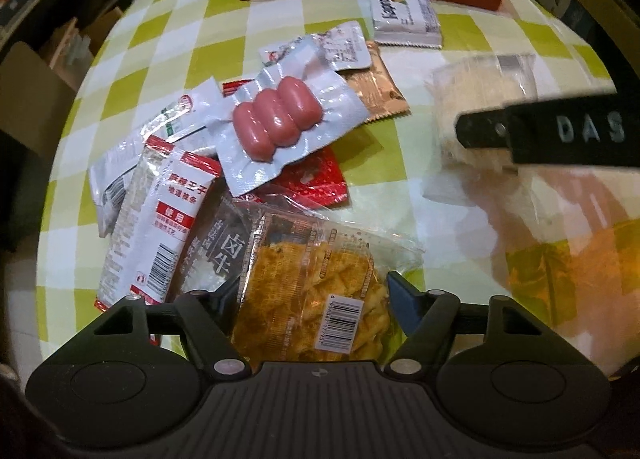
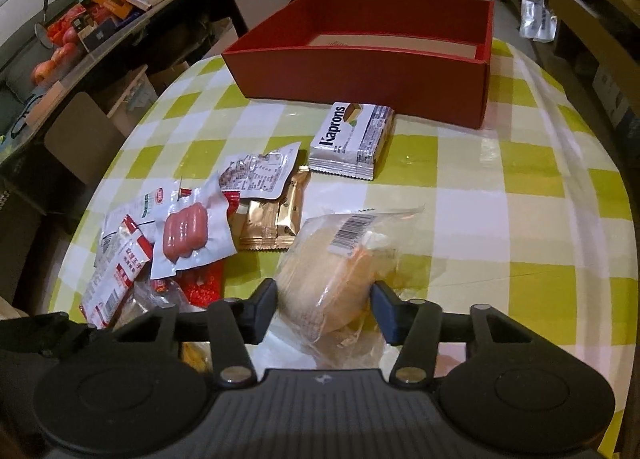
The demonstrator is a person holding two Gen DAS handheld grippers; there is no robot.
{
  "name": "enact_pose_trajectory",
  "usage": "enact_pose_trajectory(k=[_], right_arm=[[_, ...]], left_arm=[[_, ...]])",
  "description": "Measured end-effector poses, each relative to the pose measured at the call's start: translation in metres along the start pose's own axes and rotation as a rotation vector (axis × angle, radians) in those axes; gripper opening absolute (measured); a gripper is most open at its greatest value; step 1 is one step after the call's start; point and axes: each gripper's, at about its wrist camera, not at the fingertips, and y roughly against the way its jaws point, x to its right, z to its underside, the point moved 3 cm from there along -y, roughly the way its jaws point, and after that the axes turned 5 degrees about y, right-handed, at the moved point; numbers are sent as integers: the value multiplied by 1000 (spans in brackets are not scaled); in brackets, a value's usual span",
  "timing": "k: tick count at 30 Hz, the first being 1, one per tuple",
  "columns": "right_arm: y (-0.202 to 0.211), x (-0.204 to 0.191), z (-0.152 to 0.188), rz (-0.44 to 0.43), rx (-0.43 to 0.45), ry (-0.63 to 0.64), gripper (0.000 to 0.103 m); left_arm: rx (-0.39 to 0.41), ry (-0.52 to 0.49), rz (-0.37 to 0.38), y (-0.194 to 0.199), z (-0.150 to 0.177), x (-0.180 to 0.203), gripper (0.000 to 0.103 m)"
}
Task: Organize snacks
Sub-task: 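Close the right tool on the bun bag while the left tool grasps the orange waffle bag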
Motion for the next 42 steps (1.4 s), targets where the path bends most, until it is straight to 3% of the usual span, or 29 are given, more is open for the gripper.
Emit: enact_pose_trajectory(k=[22,27,31,33,34,36,39,42], right_arm=[[22,19,4,-41,30,-74,52],[30,24,1,-88,53,-114,35],[23,31,1,-52,31,-147,36],[22,36,0,20,38,-139,46],[20,37,0,98,19,-119,51],[16,42,0,178,-11,-126,70],[12,41,-3,114,-4,-149,83],[3,33,-10,75,-14,-143,85]], left_arm=[[83,71,92,34,-32,0,78],[75,82,117,35,-35,-1,78],[93,90,120,39,-39,-3,78],[89,95,122,38,-39,-5,78],[84,97,120,37,-38,-6,78],[78,97,120,35,-37,-7,78],[74,102,129,35,-37,-8,78],[70,95,139,34,-36,-6,78]])
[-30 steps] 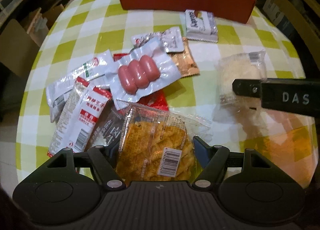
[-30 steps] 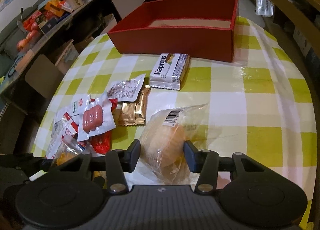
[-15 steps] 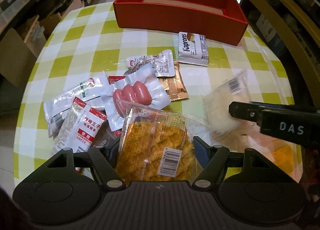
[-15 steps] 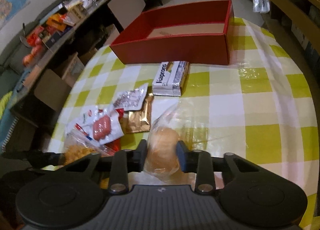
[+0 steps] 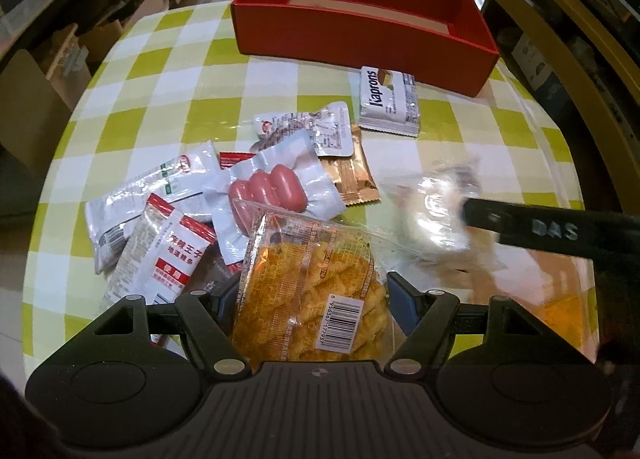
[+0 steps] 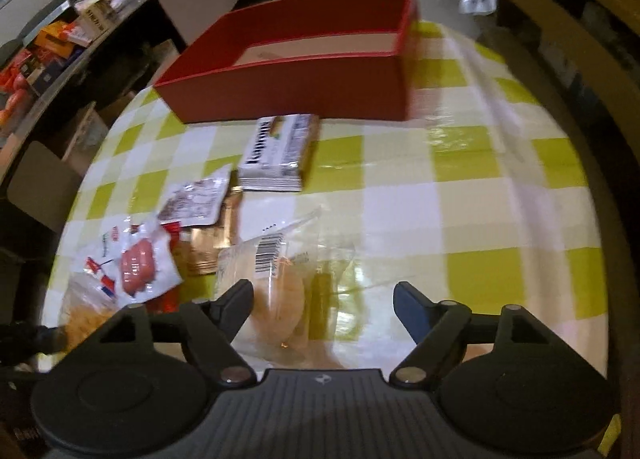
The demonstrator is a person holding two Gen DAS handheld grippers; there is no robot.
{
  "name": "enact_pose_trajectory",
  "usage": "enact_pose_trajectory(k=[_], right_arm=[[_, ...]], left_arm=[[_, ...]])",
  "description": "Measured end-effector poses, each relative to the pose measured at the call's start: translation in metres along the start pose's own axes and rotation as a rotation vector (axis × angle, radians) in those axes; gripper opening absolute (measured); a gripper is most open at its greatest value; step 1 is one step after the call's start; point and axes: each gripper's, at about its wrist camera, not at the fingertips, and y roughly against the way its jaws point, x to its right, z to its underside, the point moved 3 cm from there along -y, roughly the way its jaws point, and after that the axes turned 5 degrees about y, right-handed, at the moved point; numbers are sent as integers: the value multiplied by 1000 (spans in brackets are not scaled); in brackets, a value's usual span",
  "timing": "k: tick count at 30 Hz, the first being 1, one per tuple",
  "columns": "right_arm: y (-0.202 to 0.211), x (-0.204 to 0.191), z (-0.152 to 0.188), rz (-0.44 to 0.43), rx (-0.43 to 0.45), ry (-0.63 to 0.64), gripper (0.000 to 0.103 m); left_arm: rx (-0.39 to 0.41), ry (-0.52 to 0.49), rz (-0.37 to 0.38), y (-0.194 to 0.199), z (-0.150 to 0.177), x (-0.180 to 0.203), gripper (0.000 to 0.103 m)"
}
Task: Organize snacks
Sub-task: 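Close the right tool on the bun bag while the left tool grasps the orange waffle bag, then carry the bun bag in the right tool and waffle bag in the left tool over the red box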
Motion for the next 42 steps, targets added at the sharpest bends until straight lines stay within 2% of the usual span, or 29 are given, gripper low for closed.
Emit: enact_pose_trajectory(k=[5,9,11,14,16,19,22,23,27,30,35,42], right_arm=[[4,-19,-6,73,14,99,85],[15,-24,-12,43,50,115,89],[9,-33,-11,16,30,145,90],[-10,-42,-8,44,-23,181,90],[-22,-43,-6,32,-64,174,90],[-37,-40,-4,45,-83,174,90],[-41,-35,-1,61,-85,171,76],[-40,-36,-1,63,-84,180,67],[-34,-30,2,51,-91,161,66],[-24,-26,4,18,-79,142,66],[3,-24,-5,-6,-1,120,65],[15,-18,-28,-20,62,76,65]], left_arm=[[-1,4,4,-1,1,-2,78],[-12,28,9,-3,0,-10,78],[-22,35,8,-5,0,-12,78],[-30,31,16,-6,1,-11,78],[-29,22,15,-6,2,-10,78],[-39,30,13,-9,2,-12,78],[-47,34,3,-12,2,-13,78],[-48,35,3,-12,1,-13,78],[-37,34,2,-10,-1,-12,78],[-25,30,10,-6,-4,-9,78],[15,23,37,6,-15,1,78],[80,31,42,15,-47,6,78]])
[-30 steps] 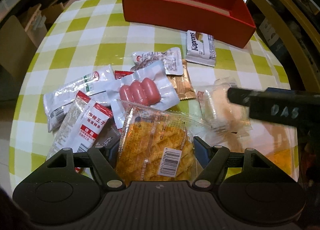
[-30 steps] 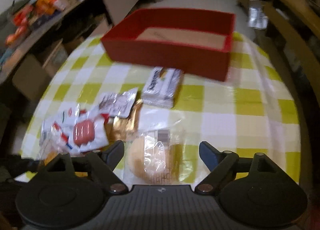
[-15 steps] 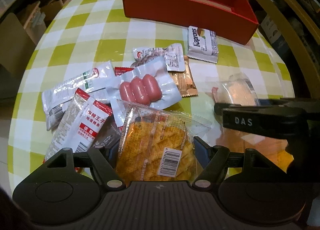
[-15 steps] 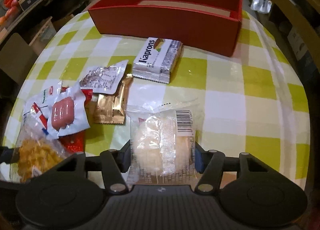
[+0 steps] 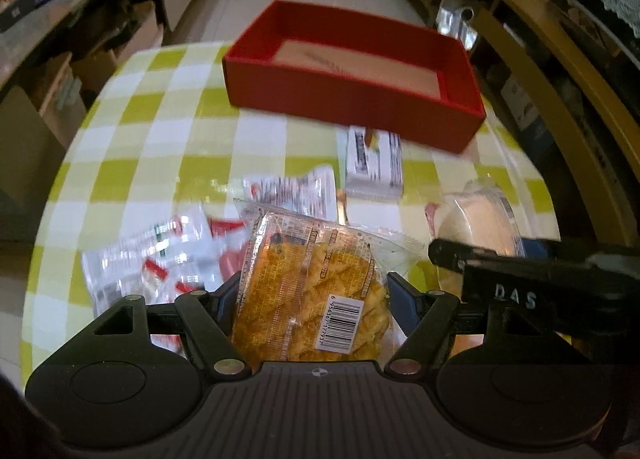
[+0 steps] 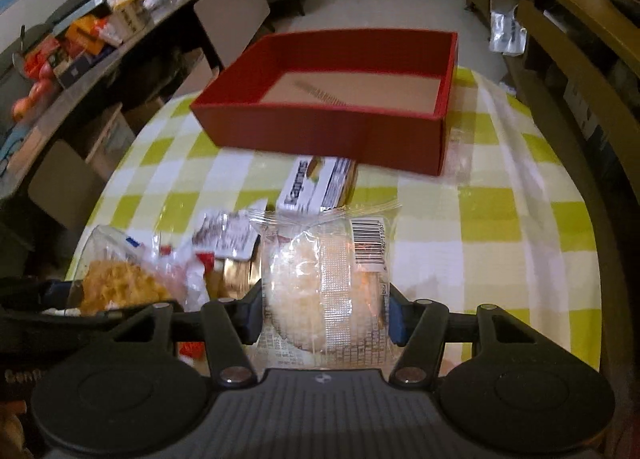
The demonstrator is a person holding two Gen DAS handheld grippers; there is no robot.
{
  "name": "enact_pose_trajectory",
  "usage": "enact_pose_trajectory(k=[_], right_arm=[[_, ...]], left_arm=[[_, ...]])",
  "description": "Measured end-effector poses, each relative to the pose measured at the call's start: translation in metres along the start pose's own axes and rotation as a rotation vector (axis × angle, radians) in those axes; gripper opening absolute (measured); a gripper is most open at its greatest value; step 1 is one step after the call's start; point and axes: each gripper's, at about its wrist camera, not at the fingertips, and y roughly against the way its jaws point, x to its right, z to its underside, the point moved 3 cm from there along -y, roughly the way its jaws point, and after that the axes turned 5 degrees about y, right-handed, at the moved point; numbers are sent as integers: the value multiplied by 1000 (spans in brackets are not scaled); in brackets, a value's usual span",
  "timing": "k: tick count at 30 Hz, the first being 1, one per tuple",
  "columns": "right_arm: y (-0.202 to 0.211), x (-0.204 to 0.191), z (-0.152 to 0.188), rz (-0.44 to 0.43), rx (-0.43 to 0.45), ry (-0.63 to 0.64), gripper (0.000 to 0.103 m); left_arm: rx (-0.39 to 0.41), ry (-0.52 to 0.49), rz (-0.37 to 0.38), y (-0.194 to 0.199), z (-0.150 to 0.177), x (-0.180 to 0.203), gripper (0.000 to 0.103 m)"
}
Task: Organize snacks
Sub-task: 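Carry the bun bag in the right tool and waffle bag in the left tool over the red box, then open both tools to drop the bags into the red box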
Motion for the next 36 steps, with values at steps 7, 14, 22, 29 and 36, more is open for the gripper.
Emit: enact_pose_trajectory(k=[7,14,22,29,36], right_arm=[[1,12,-35,13,60,-32,65],[-11,30,-89,37,115,-49,65],[-45,53,-145,42,152,-80,65],[-83,59,-170,59,131,-41,65],[-113,72,-172,97,77,-43,67]], left_arm=[[76,10,8,-1,-48,9,78],[140,6,1,-16,-107,25,78],[202,3,-19,-51,-169,40,78],[198,10,-41,-89,-195,40,78],[186,13,-61,-111,-203,36,82]])
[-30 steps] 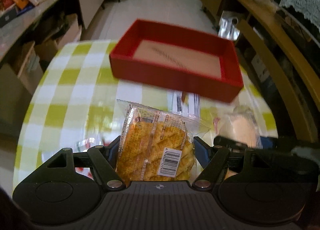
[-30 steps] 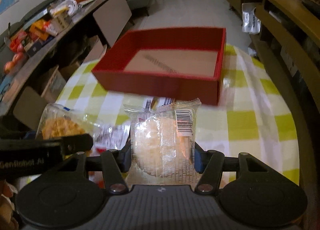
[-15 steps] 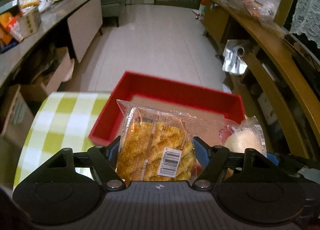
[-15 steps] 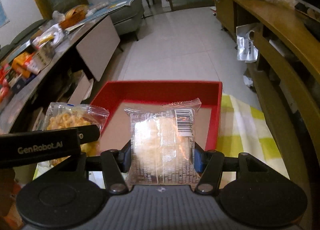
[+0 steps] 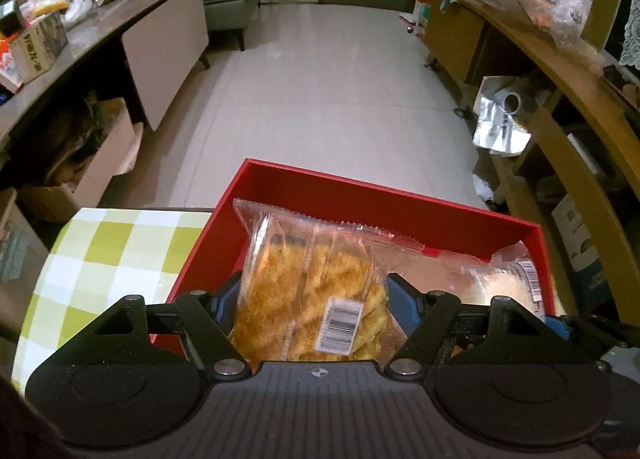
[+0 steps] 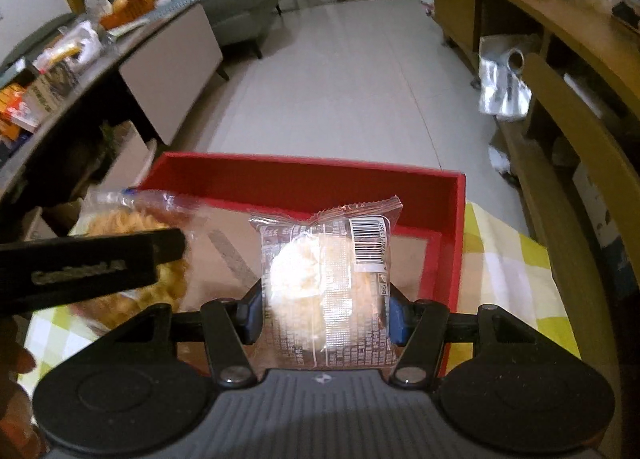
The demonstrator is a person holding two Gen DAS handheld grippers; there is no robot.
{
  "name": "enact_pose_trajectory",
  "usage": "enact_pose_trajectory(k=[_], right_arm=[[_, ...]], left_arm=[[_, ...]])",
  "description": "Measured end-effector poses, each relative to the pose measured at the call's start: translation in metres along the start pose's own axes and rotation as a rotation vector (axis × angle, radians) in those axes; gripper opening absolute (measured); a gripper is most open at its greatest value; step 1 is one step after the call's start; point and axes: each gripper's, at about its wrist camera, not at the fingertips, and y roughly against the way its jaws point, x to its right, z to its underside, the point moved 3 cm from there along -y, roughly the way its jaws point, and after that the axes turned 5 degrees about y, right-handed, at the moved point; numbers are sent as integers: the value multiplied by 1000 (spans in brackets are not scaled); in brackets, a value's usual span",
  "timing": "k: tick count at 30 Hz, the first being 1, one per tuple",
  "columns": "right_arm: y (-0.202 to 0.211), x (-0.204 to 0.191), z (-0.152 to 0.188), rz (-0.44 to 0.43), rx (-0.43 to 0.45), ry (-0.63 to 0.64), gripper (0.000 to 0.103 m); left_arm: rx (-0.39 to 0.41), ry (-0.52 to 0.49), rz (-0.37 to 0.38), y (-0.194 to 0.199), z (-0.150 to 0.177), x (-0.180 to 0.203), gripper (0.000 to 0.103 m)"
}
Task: Organize snacks
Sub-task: 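Open both tools to drop the bags into the red box, then withdraw both tools from the red box back over the snack pile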
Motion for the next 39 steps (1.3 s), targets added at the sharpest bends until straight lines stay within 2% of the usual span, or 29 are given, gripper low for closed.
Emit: enact_pose_trajectory(k=[1,2,9,21,30,39], right_arm=[[-1,2,0,3,8,-9,69],[-3,5,0,6,12,-17,71],[5,2,-4,23,34,-8,75],[38,-14,10,11,38,12,75],[58,-38,35,-11,11,60,75],[73,-63,61,-45,-20,107,75]], left_arm=[[8,3,-9,-1,0,0,88],[11,2,-17,-2,0,-1,89],[-7,18,-31,-2,1,-7,90],[2,18,-33,30,14,-22,91],[-23,-23,-50,60,52,-46,91],[-74,-56,-25,85,95,-73,91]])
